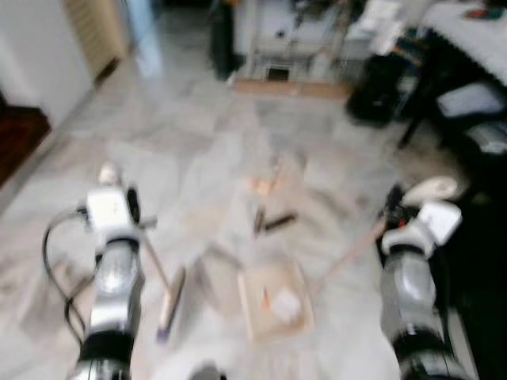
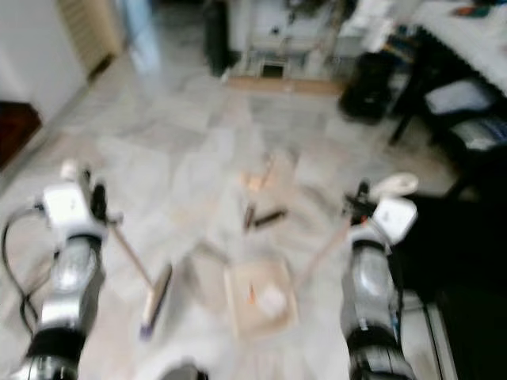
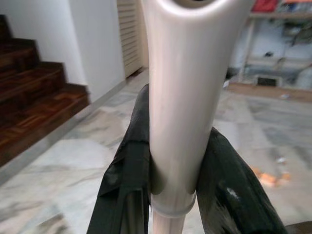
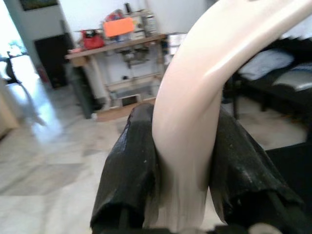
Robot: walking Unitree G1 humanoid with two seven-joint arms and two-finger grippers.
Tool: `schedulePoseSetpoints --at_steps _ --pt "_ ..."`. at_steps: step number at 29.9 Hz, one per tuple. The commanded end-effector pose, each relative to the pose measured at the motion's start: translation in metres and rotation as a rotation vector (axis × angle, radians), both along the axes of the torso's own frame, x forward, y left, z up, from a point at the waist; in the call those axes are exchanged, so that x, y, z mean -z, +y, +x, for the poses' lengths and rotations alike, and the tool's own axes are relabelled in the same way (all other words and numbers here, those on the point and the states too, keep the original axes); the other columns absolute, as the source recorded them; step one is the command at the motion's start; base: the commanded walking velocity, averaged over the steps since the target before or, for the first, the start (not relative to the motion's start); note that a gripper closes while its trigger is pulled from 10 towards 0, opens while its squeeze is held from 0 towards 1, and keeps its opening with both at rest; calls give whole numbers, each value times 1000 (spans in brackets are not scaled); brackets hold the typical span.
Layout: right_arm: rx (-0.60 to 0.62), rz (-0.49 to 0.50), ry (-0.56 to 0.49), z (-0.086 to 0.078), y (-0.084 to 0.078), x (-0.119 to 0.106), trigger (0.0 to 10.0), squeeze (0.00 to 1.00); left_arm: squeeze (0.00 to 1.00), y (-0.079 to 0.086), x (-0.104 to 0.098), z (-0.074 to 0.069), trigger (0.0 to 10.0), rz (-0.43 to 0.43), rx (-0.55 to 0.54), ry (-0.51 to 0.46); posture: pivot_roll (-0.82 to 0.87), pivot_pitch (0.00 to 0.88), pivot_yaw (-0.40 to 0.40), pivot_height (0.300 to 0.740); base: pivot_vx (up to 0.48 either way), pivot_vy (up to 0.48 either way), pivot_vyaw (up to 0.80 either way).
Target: Sweep floor
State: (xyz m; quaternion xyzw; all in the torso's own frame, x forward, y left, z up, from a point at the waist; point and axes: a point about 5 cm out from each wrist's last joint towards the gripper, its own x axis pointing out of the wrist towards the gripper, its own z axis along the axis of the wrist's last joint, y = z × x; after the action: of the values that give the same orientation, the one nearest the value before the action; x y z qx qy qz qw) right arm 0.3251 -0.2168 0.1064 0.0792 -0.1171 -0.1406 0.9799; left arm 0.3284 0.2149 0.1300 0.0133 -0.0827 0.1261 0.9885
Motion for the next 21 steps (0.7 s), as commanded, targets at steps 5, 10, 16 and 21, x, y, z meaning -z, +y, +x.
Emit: schedulePoseSetpoints --at_steps 5,10,16,21 --pt "40 21 -33 -6 -4 -2 10000 0 0 -9 -18 11 10000 21 59 -45 10 54 17 740 0 0 350" --pt "-11 29 -7 3 0 -5 10000 0 0 -7 -14 9 10000 -20 1 -58 27 51 -39 740 0 0 0" --pt "-54 25 -8 13 5 -13 10000 0 0 -14 -6 2 10000 -55 1 -50 36 40 -59 740 0 0 0" --pt "-46 39 -4 13 5 -12 10000 0 0 -16 -12 8 10000 -57 5 -59 45 38 -64 740 0 0 0"
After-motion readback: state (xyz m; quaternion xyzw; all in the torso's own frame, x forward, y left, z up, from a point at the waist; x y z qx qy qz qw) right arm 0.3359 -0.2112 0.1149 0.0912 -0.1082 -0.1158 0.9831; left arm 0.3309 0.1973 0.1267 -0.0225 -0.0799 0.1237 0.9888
